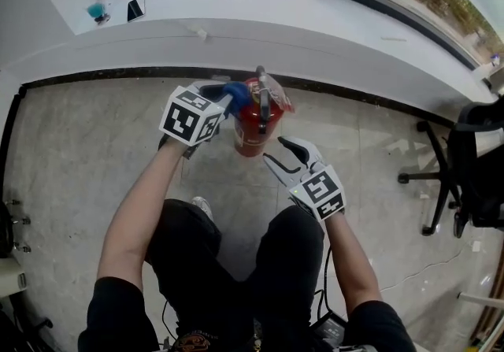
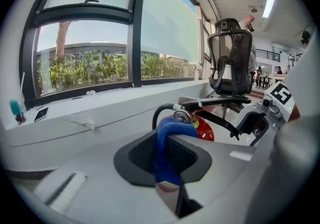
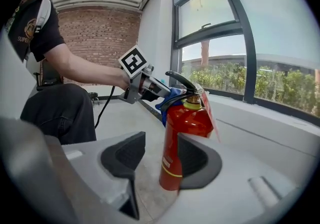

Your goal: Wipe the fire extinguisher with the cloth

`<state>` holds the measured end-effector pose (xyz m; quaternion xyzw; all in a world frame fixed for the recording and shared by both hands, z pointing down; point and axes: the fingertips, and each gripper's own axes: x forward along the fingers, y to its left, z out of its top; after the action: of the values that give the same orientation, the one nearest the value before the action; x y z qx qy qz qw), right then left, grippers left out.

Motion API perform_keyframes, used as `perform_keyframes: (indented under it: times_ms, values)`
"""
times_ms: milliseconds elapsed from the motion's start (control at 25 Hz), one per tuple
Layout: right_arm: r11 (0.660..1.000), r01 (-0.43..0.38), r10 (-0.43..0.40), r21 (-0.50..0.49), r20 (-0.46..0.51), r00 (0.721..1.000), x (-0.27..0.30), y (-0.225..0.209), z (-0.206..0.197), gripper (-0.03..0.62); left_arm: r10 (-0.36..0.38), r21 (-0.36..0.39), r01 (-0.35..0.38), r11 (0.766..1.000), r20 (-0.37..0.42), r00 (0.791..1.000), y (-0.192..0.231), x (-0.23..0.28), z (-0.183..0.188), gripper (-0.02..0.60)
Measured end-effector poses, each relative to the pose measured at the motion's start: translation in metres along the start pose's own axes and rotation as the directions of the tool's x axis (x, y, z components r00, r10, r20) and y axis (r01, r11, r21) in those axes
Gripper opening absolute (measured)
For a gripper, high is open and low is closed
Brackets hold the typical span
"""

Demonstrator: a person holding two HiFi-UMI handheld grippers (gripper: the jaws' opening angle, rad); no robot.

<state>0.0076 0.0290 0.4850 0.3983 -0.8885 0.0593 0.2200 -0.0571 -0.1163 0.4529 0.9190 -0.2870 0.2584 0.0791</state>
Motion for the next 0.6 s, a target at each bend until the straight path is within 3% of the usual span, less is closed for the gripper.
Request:
perform_keyframes:
  times_ms: [120,320,600]
  values:
    - [0.999,0.033,-0.033,0.003,-0.002,0.999,-0.006,-0.008,0.001,0.189,0.002,0.068,-0.001,0.998,-0.013,1.0,0.009,0.011,0.008,0.048]
    - [0.996,0.085,-0.085,-0.002,-0.013,0.996,-0.019,-0.023,0.002,0.114,-0.037,0.171,0.04,0.984,-0.022,0.999,0.014,0.036,0.025,0.048]
    - [0.991,0.136,-0.135,0.014,-0.049,0.99,-0.033,-0.036,-0.012,0.093,-0.084,0.186,0.09,0.978,-0.037,0.996,0.014,0.065,0.036,0.043]
